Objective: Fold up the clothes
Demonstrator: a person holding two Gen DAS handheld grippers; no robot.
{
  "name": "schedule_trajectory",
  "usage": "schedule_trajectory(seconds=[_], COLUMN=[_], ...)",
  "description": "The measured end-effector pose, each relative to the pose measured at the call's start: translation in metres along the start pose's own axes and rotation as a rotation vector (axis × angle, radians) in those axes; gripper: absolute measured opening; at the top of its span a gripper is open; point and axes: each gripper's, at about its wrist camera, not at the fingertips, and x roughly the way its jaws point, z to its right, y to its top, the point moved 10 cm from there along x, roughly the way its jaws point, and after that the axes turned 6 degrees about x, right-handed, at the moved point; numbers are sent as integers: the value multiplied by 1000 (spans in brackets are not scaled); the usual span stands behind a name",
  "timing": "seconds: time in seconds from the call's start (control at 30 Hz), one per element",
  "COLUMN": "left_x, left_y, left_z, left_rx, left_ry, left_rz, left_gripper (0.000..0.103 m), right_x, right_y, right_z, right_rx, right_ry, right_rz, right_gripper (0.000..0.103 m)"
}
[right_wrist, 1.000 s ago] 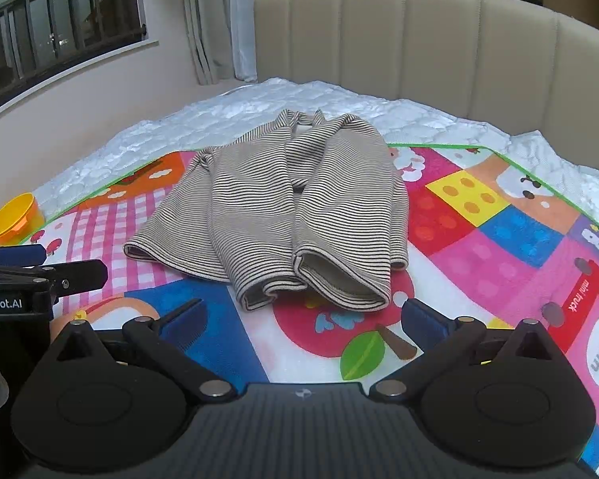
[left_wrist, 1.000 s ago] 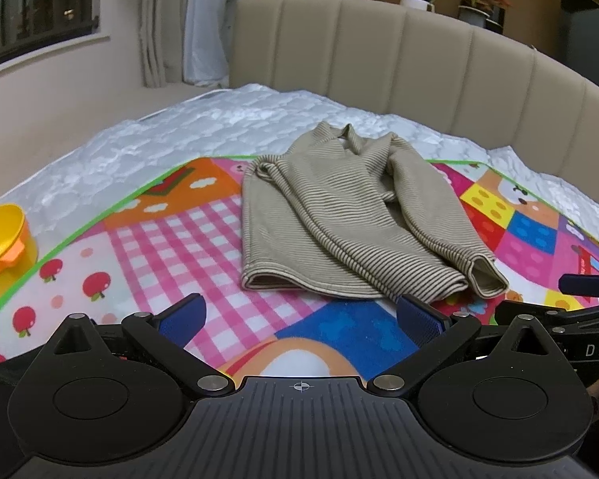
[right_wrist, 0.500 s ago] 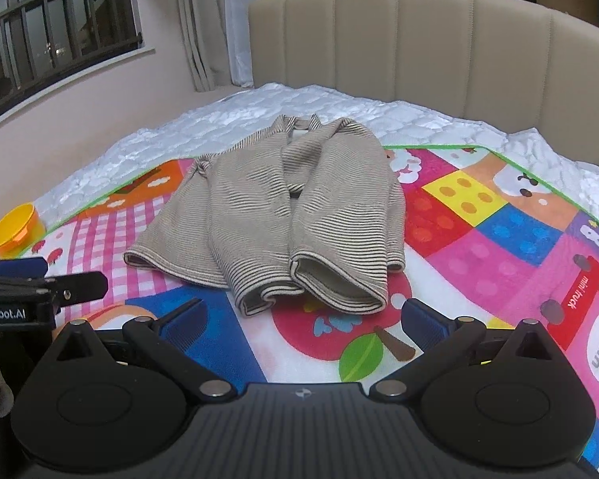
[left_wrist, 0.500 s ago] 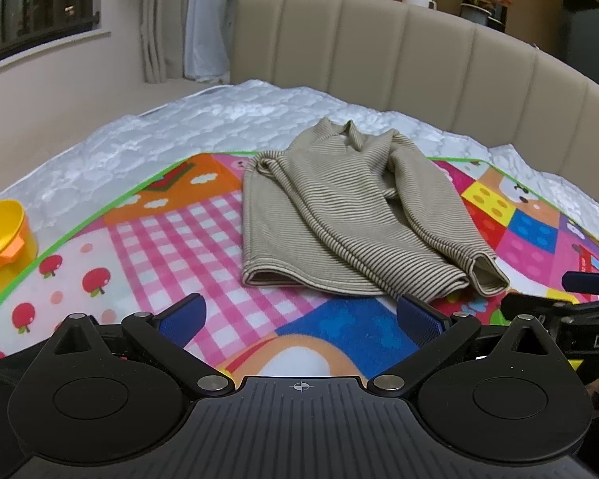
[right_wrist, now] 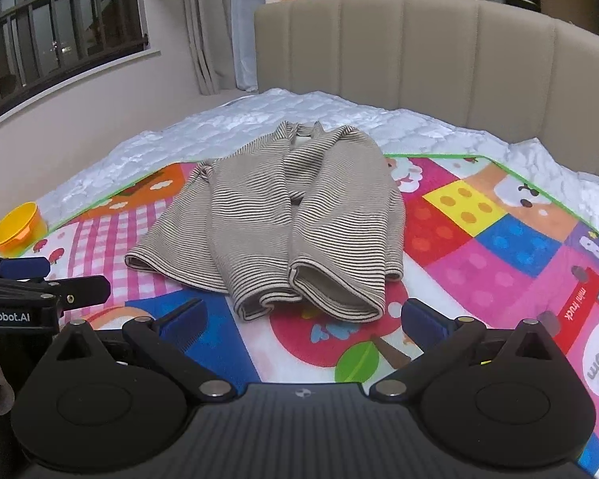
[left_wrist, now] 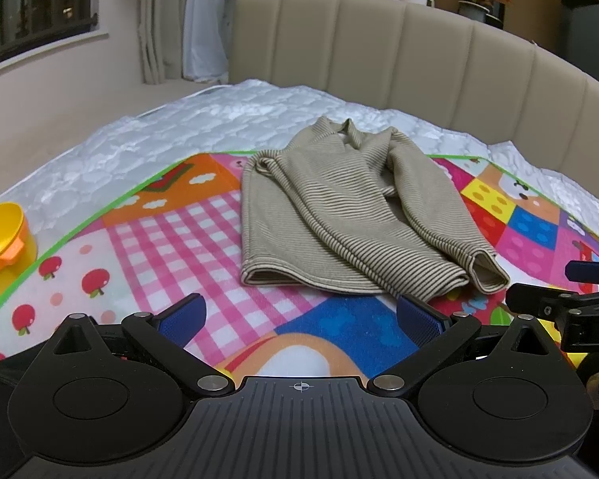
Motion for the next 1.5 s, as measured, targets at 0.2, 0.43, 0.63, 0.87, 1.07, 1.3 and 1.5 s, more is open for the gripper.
schedule_trajectory(seconds=[0.2, 0.43, 0.63, 0.87, 1.07, 1.3, 1.5], left_x=[1, -1, -1, -1, -2, -2, -2], left_y=[0, 0, 0, 0, 0, 0, 0], left_z=[1, 1, 1, 1, 2, 2, 2], left_rx=[3, 9, 11, 11, 11, 12, 12], left_ry=[0, 3, 0, -2, -4, -5, -6], left_rz=[-2, 3, 6, 5, 4, 2, 3], left_gripper=[103, 103, 103, 103, 103, 103, 103], right_x=[0, 1, 2, 3, 3, 3, 2], right_y=[-1, -1, -1, -2, -3, -2, -3], right_z=[5, 6, 7, 6, 6, 7, 6], right_rx=[29, 36, 36, 39, 42, 42, 45], right_ry=[-7, -7, -11, -13, -14, -14, -14], right_rz=[-6, -11, -13, -18, -19, -20, -21], right_gripper=[103, 103, 103, 103, 103, 103, 103])
